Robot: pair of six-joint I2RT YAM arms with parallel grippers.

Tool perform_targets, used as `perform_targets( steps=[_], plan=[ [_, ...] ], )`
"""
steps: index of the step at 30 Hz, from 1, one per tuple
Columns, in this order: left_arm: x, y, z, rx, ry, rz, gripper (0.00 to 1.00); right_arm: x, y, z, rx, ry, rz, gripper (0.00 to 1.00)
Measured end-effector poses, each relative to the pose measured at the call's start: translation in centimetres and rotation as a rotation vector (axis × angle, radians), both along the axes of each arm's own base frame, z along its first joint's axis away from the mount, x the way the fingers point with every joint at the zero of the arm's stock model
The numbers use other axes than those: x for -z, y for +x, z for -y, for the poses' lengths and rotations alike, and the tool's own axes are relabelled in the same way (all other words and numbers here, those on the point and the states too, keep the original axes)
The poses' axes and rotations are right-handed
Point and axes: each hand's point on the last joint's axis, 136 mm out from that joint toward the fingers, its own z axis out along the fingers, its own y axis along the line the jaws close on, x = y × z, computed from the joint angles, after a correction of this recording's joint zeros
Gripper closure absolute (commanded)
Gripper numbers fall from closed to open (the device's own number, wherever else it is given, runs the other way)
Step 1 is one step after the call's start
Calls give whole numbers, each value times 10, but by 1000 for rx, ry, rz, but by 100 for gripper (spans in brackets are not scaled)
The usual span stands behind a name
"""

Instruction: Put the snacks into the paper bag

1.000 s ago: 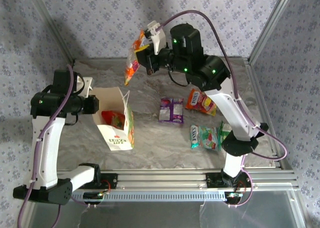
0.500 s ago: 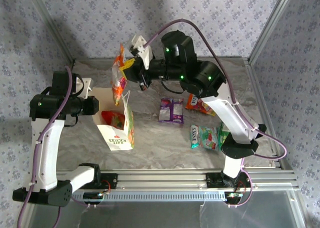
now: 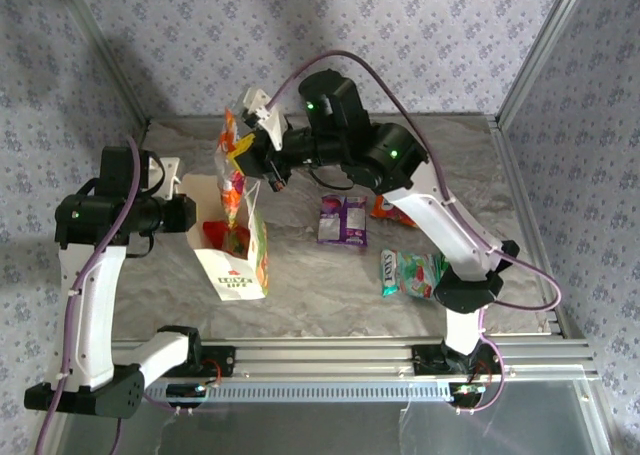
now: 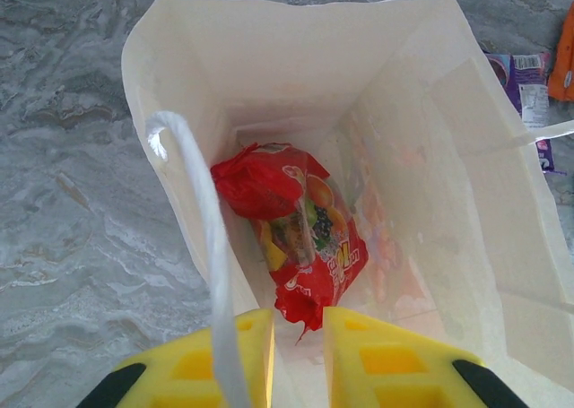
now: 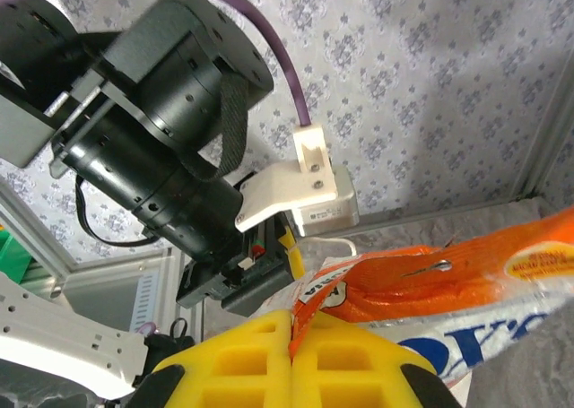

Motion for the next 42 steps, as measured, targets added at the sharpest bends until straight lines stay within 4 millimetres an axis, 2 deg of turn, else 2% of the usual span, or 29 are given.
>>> perform_targets(
  steps=[5, 17, 31, 42],
  plan=[
    [0, 0, 0, 0, -1, 0, 79, 20, 2, -8, -17, -45, -39, 100],
    [-1, -1, 0, 0, -1, 7, 79, 35, 5, -11, -1, -87, -52, 100],
    [3, -1, -1, -6, 0, -6, 78, 81, 22, -21, 59, -214, -51, 100],
    [3, -1, -1, -3, -2, -9, 78, 94, 22, -21, 88, -281, 1, 100]
  ],
)
